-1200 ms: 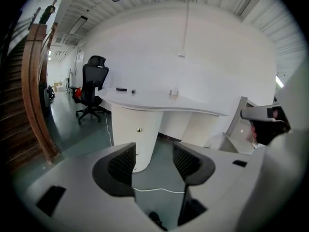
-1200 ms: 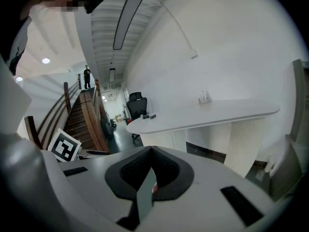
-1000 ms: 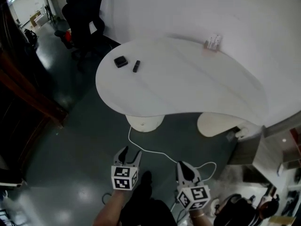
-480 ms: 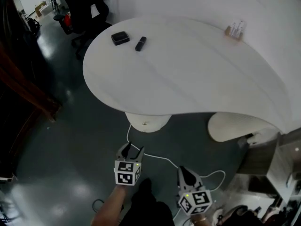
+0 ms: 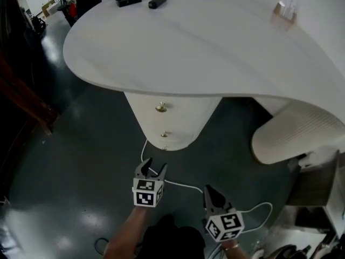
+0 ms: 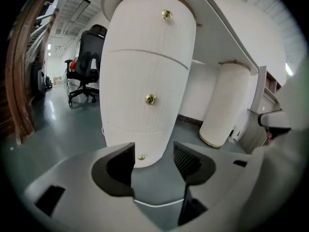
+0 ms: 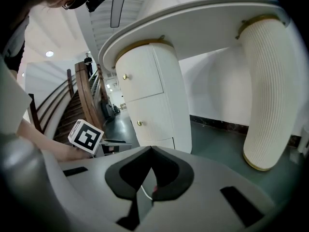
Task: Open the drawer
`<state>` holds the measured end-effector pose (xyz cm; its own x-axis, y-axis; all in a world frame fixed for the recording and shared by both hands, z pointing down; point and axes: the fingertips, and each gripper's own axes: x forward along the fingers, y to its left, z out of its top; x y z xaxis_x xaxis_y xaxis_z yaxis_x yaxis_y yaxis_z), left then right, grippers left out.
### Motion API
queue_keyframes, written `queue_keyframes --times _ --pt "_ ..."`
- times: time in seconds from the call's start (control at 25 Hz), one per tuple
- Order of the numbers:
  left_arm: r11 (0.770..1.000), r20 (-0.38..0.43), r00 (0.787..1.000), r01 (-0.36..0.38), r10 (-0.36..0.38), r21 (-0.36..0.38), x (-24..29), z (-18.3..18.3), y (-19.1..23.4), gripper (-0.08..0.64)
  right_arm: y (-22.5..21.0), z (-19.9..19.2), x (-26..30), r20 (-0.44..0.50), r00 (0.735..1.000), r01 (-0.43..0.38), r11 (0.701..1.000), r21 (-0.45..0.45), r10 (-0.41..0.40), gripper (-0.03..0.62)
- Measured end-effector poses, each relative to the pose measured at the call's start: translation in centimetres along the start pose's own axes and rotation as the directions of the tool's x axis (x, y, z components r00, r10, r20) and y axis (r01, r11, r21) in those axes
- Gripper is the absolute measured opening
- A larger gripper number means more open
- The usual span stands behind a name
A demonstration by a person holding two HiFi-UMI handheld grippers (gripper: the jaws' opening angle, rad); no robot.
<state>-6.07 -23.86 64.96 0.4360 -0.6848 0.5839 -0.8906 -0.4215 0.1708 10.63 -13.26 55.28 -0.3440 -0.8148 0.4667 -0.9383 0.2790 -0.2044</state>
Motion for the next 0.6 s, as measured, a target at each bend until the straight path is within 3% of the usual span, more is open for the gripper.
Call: queue_keyframes --times 0.24,0.6 --pt "1.0 0.001 1.0 0.002 -0.002 -0.01 5.4 -4.6 1.6 0.232 -1.6 -5.1 6.4 0.003 1.0 -0.029 0.999 -0.045 0.029 0.003" --pt "1.0 0.007 1.0 -0.01 0.01 -0.006 11.4 -6.6 3.2 0.232 -2.2 -9.3 13.4 0.0 0.999 -0.044 0.999 0.006 0.044 0.003"
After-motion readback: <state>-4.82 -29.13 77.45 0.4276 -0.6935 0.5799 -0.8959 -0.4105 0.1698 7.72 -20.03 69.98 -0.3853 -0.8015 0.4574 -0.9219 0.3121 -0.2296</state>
